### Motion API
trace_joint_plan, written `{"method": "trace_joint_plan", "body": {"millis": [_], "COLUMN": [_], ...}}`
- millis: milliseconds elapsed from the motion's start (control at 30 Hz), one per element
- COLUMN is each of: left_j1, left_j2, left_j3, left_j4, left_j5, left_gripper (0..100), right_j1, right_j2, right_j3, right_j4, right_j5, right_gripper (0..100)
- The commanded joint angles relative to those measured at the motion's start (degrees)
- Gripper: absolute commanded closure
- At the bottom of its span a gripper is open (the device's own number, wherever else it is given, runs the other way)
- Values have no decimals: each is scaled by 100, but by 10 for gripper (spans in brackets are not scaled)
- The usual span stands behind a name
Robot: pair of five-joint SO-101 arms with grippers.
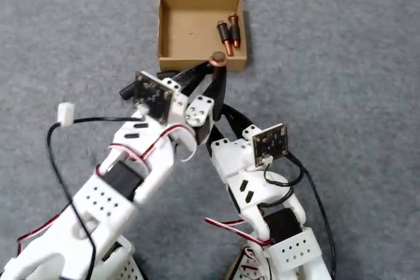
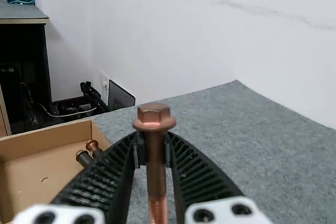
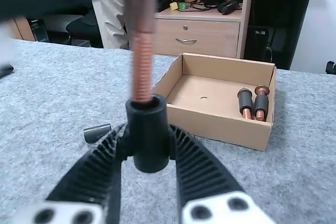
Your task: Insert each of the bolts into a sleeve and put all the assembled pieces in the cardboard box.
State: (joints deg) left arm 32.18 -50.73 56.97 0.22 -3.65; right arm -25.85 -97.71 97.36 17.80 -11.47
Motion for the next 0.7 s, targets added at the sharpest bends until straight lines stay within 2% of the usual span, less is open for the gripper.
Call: {"method": "trace_joint_plan", "body": {"millis": [0,200,433,667], "left_j1": [-26,-62,-26,-35], "left_j2": [242,251,242,22], "left_j3": [-519,-519,-422,-141], "left_j4": [-264,-211,545,571], "left_j5": [-35,-35,9,9], "left_gripper": [981,981,981,981], "right_j1": [-92,-84,-75,-66], "right_j2": [13,13,13,-13], "right_j3": [4,4,4,4], "right_j4": [-18,-18,-18,-18], "right_j5": [-44,-44,-44,-44], "right_gripper": [997,997,997,997]}}
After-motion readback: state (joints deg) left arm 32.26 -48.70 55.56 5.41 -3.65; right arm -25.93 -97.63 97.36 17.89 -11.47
